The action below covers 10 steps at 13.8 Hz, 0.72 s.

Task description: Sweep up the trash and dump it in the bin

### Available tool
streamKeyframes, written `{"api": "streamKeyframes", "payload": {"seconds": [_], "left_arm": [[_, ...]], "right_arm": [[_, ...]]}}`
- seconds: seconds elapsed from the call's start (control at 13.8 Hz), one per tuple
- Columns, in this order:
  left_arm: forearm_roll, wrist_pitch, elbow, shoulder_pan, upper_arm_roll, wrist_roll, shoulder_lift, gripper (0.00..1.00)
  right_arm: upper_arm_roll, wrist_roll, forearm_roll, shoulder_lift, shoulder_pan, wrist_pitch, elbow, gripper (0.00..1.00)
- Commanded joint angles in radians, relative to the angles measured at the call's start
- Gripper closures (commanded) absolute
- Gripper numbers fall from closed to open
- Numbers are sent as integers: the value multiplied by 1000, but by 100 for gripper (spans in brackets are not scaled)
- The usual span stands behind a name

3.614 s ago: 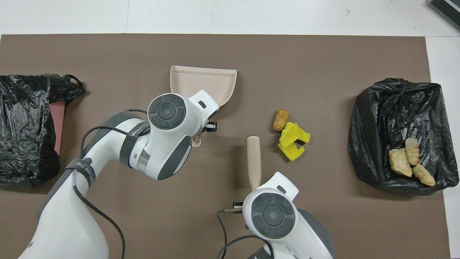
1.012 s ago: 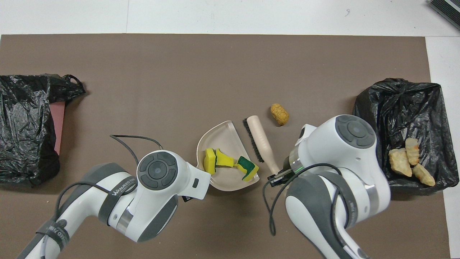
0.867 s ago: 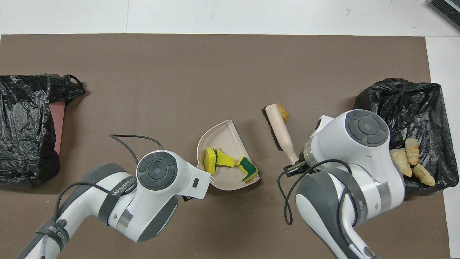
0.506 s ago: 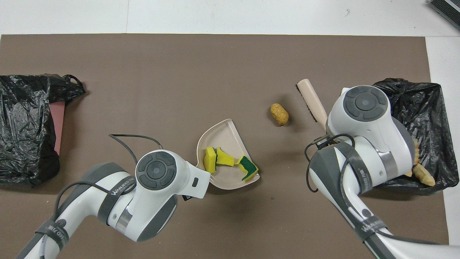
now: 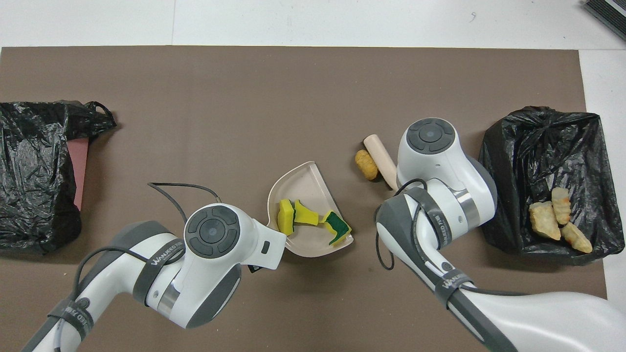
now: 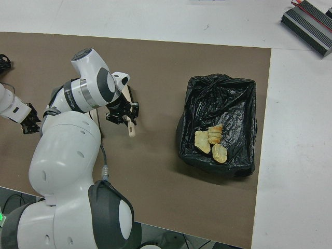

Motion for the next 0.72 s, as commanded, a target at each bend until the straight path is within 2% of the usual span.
{"api": "streamKeyframes", "payload": {"seconds": [0.0,0.14,0.29,0.43,0.65], "left_arm": [[-7,21,-16,10,-2,22,-9,100],[-7,44,-22,12,-2,41,-11,100],[-7,133,-39,26,-4,65,18,100],[-10,155,-24,50,-4,73,37,100],[-30,143,5,110,-6,168,46,100]], "right_arm": [[46,-18,184,-65,17,-10,-75,100],[47,-39,315,-97,43,-13,-118,100],[46,-21,448,-128,77,-8,-154,100],[38,89,432,-139,72,-7,-123,100],[35,196,259,-154,54,-5,-119,100]]}}
